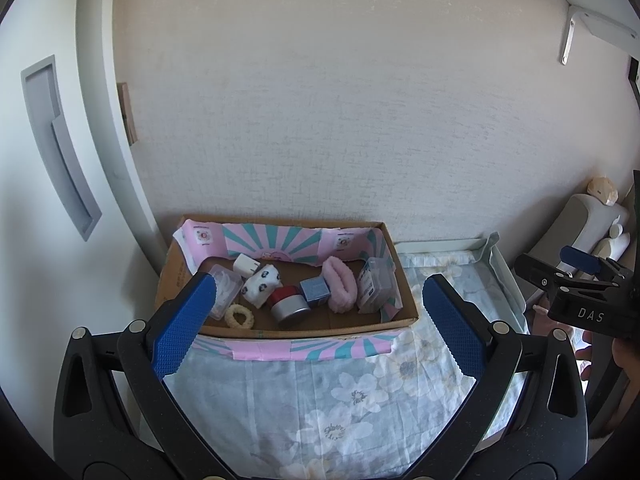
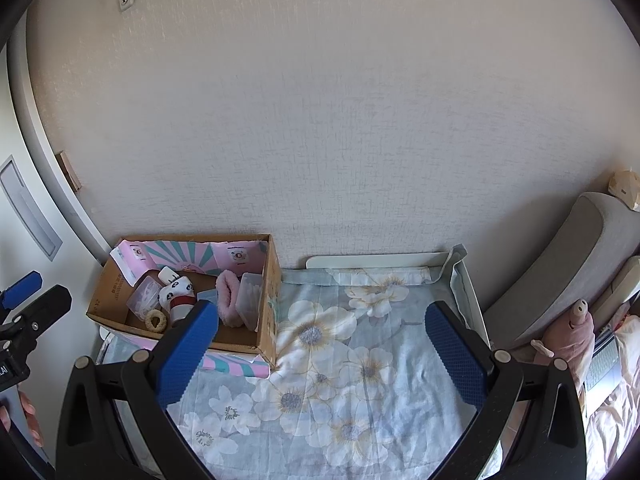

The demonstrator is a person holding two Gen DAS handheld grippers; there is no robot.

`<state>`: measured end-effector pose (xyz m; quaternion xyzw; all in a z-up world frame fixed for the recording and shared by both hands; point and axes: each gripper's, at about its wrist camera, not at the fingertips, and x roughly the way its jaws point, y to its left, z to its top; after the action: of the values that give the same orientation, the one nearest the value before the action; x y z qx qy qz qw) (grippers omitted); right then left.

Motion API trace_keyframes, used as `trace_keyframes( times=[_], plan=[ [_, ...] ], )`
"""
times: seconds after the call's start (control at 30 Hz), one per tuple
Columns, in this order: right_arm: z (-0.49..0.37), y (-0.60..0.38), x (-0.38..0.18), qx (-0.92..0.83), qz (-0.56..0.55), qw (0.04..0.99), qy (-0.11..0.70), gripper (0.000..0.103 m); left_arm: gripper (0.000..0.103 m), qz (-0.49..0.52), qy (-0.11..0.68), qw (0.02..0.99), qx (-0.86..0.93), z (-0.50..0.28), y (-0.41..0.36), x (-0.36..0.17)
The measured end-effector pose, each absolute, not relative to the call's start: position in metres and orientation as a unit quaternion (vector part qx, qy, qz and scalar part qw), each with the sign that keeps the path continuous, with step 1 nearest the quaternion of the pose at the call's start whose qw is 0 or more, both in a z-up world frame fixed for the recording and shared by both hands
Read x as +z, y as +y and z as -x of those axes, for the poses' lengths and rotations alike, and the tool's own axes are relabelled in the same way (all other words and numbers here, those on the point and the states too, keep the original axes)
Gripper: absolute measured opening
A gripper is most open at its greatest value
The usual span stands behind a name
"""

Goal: Organize objects

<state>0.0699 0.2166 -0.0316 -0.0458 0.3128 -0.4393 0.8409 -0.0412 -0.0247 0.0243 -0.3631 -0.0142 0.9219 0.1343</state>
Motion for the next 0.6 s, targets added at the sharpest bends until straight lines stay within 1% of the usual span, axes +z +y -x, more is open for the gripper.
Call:
trace_keyframes(
  times=[0.43, 0.6],
  plan=[
    [-0.07, 0.215, -0.032, -0.44, 0.046, 0.841, 0.313, 0.103, 0.103, 0.355, -0.015, 0.127, 0.926, 0.039, -0.024, 0.025],
    [-0.07, 0.215, -0.032, -0.439, 0.047, 0.841, 0.313, 0.103, 0.103, 0.334, -0.006, 0.087, 0.938, 0.031, -0.025, 0.032]
  ],
)
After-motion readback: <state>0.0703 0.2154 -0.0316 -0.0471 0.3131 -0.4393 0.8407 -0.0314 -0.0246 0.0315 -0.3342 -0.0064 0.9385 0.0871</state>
